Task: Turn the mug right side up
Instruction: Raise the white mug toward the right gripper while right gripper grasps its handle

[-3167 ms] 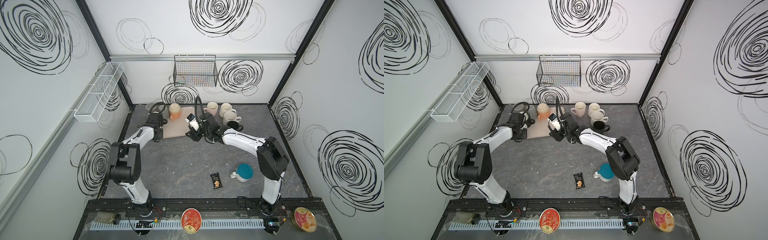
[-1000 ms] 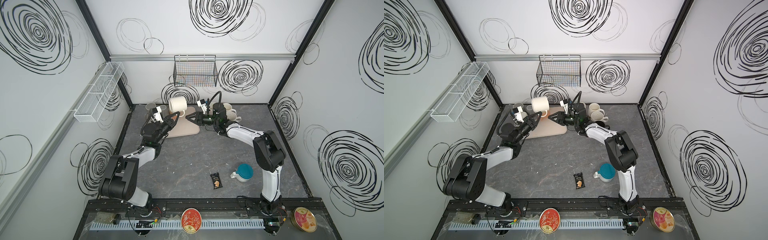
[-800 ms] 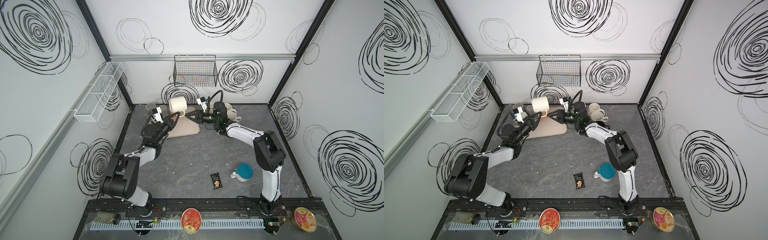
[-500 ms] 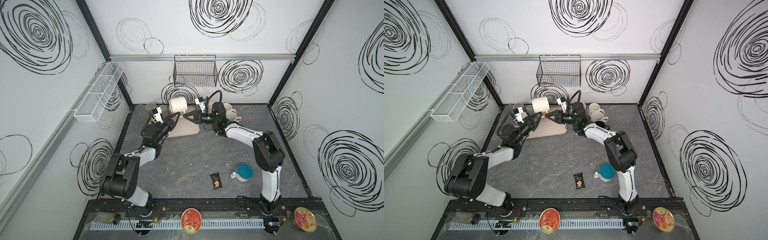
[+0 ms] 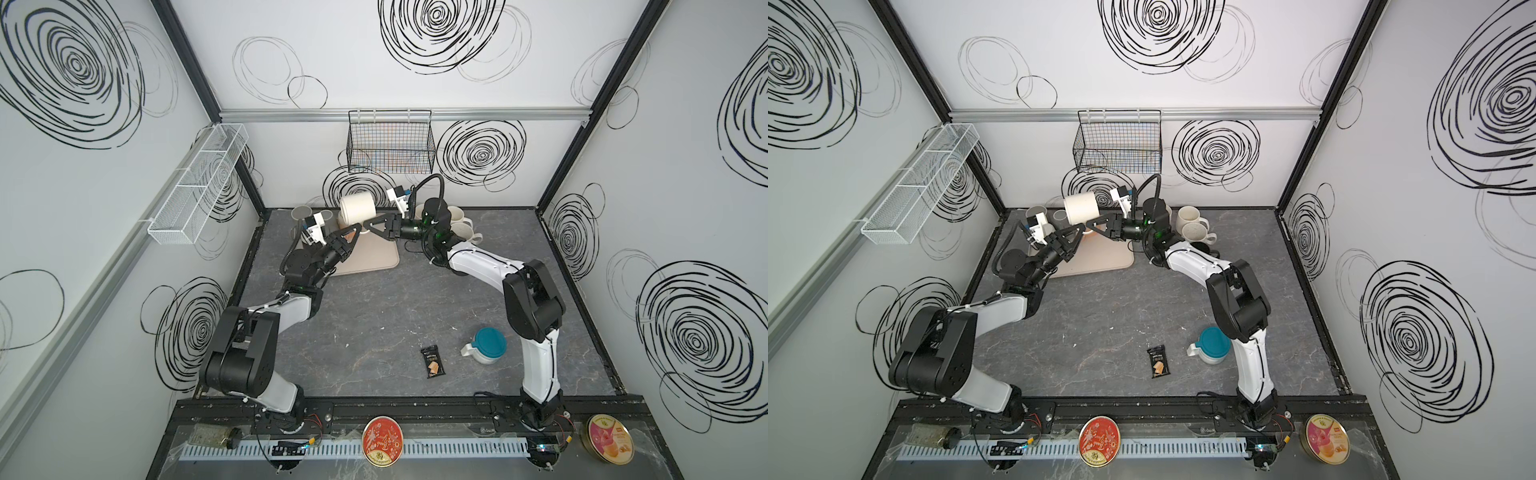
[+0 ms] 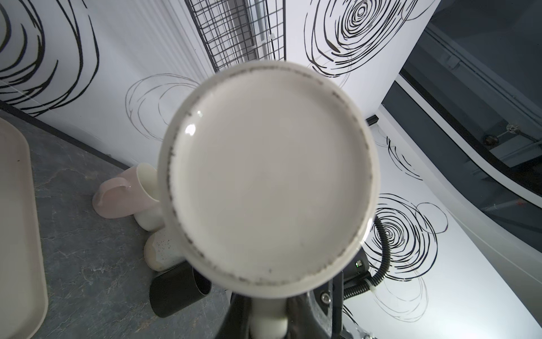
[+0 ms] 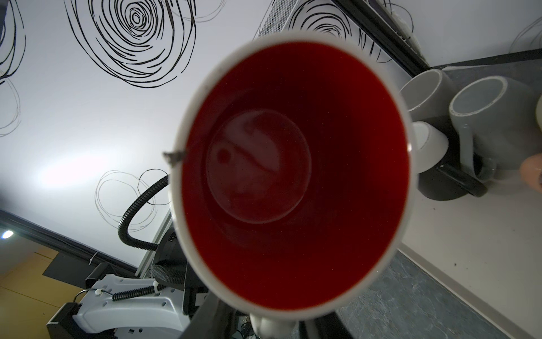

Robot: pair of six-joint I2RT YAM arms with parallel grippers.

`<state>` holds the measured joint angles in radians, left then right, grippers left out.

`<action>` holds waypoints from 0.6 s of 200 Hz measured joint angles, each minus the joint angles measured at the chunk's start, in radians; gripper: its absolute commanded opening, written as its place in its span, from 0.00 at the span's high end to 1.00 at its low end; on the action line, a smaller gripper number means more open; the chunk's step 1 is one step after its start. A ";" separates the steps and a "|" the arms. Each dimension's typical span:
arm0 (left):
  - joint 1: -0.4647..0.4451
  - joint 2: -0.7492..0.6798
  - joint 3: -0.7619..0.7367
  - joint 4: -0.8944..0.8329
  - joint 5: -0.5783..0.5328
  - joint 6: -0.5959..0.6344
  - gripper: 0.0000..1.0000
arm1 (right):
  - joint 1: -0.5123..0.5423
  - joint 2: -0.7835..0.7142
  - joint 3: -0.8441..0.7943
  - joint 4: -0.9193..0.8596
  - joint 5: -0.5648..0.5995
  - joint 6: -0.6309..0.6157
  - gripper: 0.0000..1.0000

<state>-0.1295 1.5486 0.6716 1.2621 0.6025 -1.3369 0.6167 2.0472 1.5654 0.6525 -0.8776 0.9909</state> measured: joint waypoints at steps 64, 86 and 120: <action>-0.001 0.002 0.011 0.024 0.013 -0.010 1.00 | -0.004 0.011 0.029 0.011 -0.012 0.032 0.87; 0.000 0.002 0.011 0.034 0.015 -0.008 1.00 | -0.004 0.012 0.039 0.010 -0.019 0.039 0.94; 0.007 -0.004 0.011 0.019 0.027 0.002 1.00 | -0.003 0.017 0.043 0.012 -0.026 0.039 1.00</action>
<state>-0.1223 1.5448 0.6830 1.2812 0.6300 -1.3346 0.6132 2.0644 1.6081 0.6643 -0.9035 1.0302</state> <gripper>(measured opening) 0.180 0.185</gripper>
